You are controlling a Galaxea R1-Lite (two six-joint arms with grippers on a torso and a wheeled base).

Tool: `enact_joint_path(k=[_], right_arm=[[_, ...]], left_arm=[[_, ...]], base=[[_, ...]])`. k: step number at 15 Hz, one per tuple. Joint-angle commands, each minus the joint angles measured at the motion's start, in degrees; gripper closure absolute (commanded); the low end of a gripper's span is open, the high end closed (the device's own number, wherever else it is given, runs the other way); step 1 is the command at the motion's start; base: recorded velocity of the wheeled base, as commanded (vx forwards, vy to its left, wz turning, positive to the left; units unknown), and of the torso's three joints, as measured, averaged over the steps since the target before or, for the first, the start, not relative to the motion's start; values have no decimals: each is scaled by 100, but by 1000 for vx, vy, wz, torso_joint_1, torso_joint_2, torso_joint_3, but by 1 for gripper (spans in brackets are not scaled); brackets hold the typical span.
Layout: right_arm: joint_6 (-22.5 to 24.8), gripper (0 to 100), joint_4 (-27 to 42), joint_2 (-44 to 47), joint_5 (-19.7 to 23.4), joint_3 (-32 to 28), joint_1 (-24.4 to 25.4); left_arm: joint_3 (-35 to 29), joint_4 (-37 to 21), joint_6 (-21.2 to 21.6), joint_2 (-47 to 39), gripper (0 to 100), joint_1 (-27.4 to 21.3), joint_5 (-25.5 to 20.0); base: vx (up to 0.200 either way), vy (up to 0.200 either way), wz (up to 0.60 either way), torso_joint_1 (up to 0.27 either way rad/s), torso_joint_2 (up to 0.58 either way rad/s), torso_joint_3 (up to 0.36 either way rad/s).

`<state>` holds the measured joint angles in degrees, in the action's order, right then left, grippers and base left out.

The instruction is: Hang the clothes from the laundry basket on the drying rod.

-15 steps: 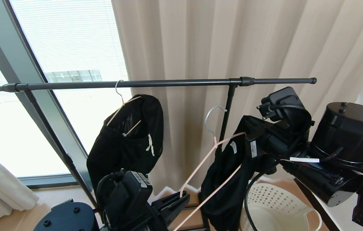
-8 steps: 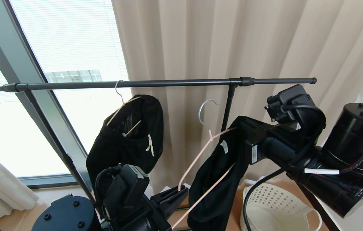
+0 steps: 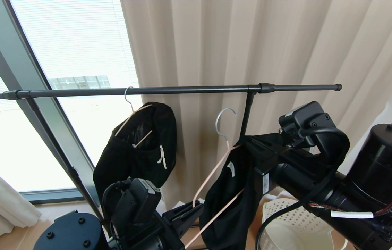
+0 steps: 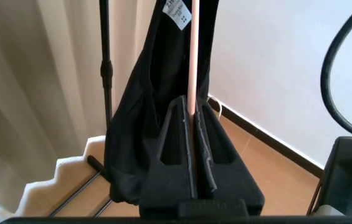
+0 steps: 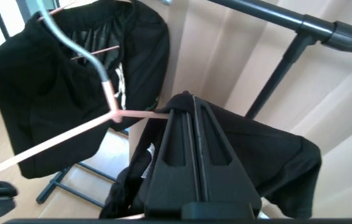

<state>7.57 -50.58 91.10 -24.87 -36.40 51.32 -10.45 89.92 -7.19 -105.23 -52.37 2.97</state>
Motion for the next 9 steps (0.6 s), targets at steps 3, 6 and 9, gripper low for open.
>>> enact_joint_path(k=[3,6,9], right_arm=[[-10,100,-31,-40,0,37,159],[-10,100,-40,-40,0,54,159],[8,0,-49,-84,-80,19,115]], left_arm=[[-1,8,7,46,100,-1,1],[25,8,113,90,100,-1,1],[60,8,157,222,100,8,-7]], base=[[0,0,0,0,0,0],[0,0,0,0,0,0],[0,0,0,0,0,0]])
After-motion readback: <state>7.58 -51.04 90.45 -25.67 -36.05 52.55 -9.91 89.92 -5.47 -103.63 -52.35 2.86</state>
